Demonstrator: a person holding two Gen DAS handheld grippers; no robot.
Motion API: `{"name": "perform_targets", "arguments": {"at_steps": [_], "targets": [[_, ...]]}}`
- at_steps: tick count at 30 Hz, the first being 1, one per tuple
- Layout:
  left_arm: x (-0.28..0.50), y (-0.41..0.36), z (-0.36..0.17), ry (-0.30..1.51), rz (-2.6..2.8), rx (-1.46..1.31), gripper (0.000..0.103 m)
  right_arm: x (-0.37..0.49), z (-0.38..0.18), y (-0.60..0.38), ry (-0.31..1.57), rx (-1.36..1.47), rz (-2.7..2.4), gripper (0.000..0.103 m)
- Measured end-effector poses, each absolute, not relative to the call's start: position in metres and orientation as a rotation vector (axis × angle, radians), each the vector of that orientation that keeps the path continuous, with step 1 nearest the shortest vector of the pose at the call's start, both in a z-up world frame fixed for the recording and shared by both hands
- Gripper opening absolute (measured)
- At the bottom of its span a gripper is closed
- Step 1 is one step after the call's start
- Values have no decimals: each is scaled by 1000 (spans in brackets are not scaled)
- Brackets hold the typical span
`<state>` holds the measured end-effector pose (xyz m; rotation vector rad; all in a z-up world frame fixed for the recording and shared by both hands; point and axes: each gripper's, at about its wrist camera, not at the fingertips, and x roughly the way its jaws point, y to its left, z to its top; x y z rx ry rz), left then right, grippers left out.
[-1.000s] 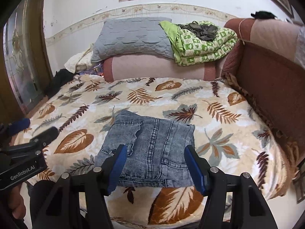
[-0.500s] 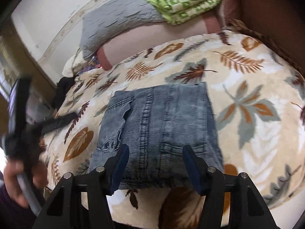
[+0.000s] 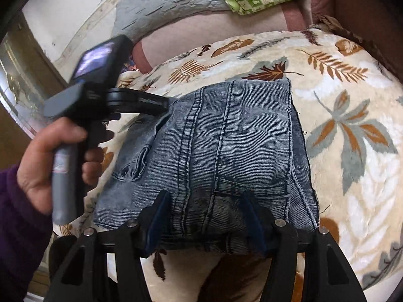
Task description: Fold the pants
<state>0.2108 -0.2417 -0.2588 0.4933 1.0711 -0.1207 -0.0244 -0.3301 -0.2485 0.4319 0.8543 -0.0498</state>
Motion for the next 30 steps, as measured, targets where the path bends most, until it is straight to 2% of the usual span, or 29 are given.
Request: {"name": "perform_targets", "arguments": {"at_steps": [3,15,22,30], "targets": [[219,-235,-265,1096,-110,459,96,-24,-248,-331,854,437,-44,65],[167,-159,-207,1010,-203,384,96,-36,-237,-352,761,576,-5,65],[137,-113,-218,1122,-275,258,96,-51,-225,-376,720,651,-30,65],[137,-120,-235,1157,-314,248,96,-52,-226,-437,796,718,-77,69]]}}
